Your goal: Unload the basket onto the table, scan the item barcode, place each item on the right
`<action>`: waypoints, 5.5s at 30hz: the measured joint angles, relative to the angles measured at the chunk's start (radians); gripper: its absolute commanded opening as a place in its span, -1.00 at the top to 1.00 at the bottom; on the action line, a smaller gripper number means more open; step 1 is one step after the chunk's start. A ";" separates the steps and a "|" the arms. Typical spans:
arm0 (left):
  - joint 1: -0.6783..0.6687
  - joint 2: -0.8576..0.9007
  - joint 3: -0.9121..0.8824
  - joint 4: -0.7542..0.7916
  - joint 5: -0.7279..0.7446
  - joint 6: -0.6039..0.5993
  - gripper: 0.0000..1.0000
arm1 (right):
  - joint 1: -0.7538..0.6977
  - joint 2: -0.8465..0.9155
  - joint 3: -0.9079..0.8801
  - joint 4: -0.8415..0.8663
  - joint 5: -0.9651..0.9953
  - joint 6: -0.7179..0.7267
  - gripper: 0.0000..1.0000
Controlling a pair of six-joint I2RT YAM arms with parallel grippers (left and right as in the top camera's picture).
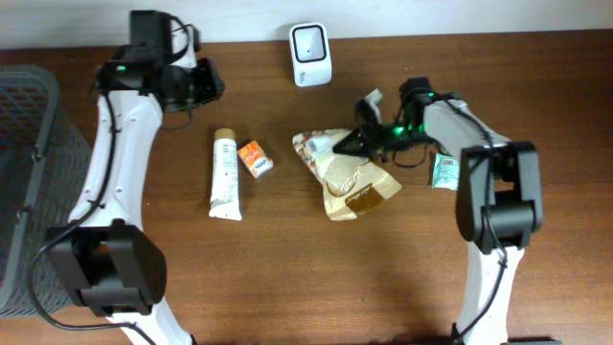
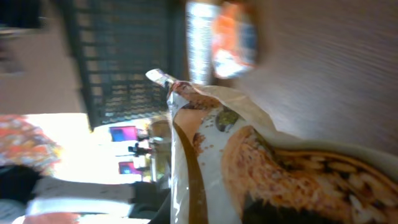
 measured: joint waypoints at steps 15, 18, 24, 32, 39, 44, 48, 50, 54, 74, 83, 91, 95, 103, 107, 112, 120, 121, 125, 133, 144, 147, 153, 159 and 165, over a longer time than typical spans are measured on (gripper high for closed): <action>0.099 0.000 0.000 -0.127 -0.257 0.003 -0.98 | -0.093 -0.224 0.000 -0.048 -0.035 0.003 0.92; 0.099 0.000 0.000 -0.127 -0.261 0.003 -0.98 | -0.093 -0.224 0.000 0.013 0.022 0.071 0.92; 0.099 0.000 0.000 -0.127 -0.264 0.003 -0.98 | -0.020 -0.224 0.000 0.140 0.340 0.214 0.92; 0.099 0.000 0.000 -0.127 -0.264 0.003 -0.98 | 0.039 -0.224 0.000 0.185 0.478 0.272 0.92; 0.099 0.000 0.000 -0.127 -0.264 0.003 -0.98 | 0.095 -0.224 0.000 0.110 0.708 0.206 0.92; 0.099 0.000 0.000 -0.127 -0.264 0.003 -0.98 | 0.187 -0.226 0.000 0.083 0.863 0.126 0.92; 0.099 0.000 0.000 -0.127 -0.264 0.003 -0.98 | 0.224 -0.227 0.000 0.065 0.945 0.115 0.92; 0.099 0.000 0.000 -0.127 -0.264 0.003 -0.98 | 0.224 -0.227 0.000 0.051 0.961 0.109 0.92; 0.099 0.000 0.000 -0.127 -0.264 0.003 -0.98 | 0.224 -0.179 0.006 0.024 0.941 0.080 0.46; 0.099 0.000 0.000 -0.127 -0.264 0.003 -0.99 | 0.121 -0.022 0.009 -0.060 0.251 -0.037 0.92; 0.099 0.000 0.000 -0.127 -0.264 0.003 -0.98 | 0.039 -0.049 0.008 -0.158 -0.018 -0.154 0.92; 0.099 0.000 0.000 -0.127 -0.264 0.003 -0.98 | 0.039 -0.056 0.093 -0.168 0.555 -0.003 -0.15; 0.099 0.000 0.000 -0.127 -0.264 0.003 -0.98 | 0.058 -0.066 0.404 -0.393 0.834 0.034 -0.50; 0.099 0.000 0.000 -0.127 -0.264 0.003 -0.99 | 0.446 -0.102 0.411 -0.521 1.212 0.211 -0.54; 0.099 0.000 0.000 -0.127 -0.264 0.003 -0.98 | 0.482 -0.101 0.247 -0.442 1.312 0.272 -0.75; 0.099 0.000 0.000 -0.128 -0.264 0.003 -0.98 | 0.480 -0.100 0.080 -0.227 1.326 0.253 -0.98; 0.099 0.000 0.000 -0.127 -0.264 0.003 -0.98 | 0.412 -0.066 0.064 -0.247 1.269 0.226 -0.97; 0.099 0.000 0.000 -0.127 -0.264 0.003 -0.98 | 0.393 -0.066 0.064 -0.254 1.273 0.211 -0.97; 0.099 0.000 0.000 -0.127 -0.264 0.003 -0.98 | 0.357 -0.066 0.064 -0.201 1.302 0.079 -0.97; 0.099 0.000 0.000 -0.127 -0.264 0.003 -0.98 | 0.356 -0.066 -0.004 -0.109 1.330 -0.255 -0.96; 0.099 0.000 0.000 -0.127 -0.264 0.003 -0.98 | 0.343 -0.084 -0.021 -0.127 1.343 -0.285 0.62; 0.099 0.000 0.000 -0.127 -0.264 0.003 -0.99 | 0.341 -0.059 0.091 -0.278 1.331 -0.280 0.85; 0.099 0.000 0.000 -0.127 -0.264 0.003 -0.98 | 0.341 -0.036 0.473 -0.444 1.350 -0.196 0.92; 0.099 0.000 0.000 -0.127 -0.264 0.003 -0.99 | 0.392 -0.035 0.457 -0.299 1.608 -0.145 0.92; 0.099 0.000 0.000 -0.127 -0.264 0.003 -0.98 | 0.546 -0.037 0.326 -0.263 1.946 0.261 0.80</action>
